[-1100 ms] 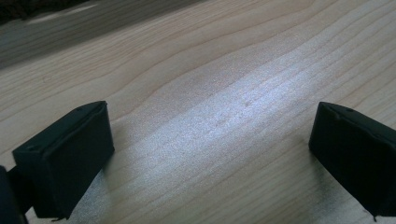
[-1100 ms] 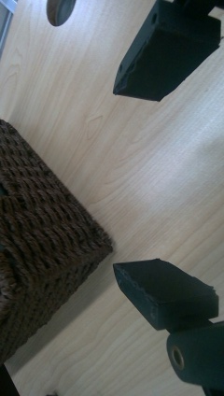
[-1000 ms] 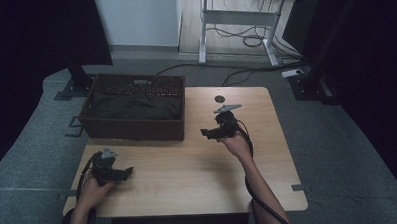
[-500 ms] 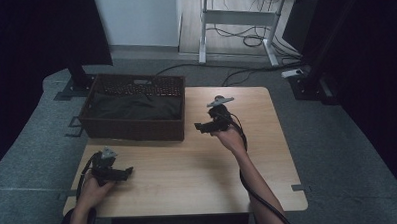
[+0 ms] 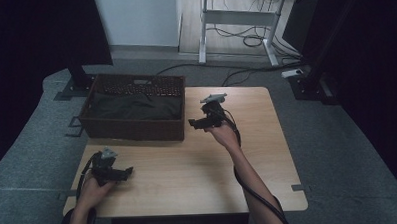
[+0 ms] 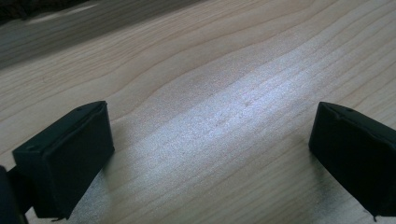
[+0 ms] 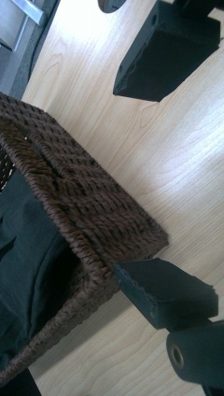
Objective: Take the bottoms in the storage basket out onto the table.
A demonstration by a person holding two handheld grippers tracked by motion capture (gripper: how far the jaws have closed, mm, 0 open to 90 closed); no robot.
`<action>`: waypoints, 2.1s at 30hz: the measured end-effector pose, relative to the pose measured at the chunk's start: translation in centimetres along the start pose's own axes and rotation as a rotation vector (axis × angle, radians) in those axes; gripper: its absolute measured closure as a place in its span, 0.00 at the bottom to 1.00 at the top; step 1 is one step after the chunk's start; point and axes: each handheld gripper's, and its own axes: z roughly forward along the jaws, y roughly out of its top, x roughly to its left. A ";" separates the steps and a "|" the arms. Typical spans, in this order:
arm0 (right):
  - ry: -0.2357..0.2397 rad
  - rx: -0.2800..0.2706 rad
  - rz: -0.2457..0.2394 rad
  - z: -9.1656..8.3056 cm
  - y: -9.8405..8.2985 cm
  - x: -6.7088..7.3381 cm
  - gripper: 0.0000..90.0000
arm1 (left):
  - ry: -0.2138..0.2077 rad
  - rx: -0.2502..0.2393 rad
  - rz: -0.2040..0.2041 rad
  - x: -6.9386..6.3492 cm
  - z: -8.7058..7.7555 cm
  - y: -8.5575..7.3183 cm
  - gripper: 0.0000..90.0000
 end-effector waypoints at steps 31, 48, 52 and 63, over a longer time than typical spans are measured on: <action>-0.067 0.026 -0.080 3.4 3.7 2.1 0.15 | 0.000 0.001 0.000 0.0 0.0 0.0 0.00; -0.064 0.046 -0.066 3.6 2.9 1.9 0.16 | 0.000 0.001 0.000 0.0 0.0 0.0 0.00; -0.063 0.043 -0.061 3.2 2.6 1.7 0.16 | 0.000 0.000 0.000 0.0 0.0 0.0 0.00; -0.053 0.025 -0.030 2.1 1.3 1.0 0.16 | 0.000 0.000 0.001 0.0 0.0 0.0 0.00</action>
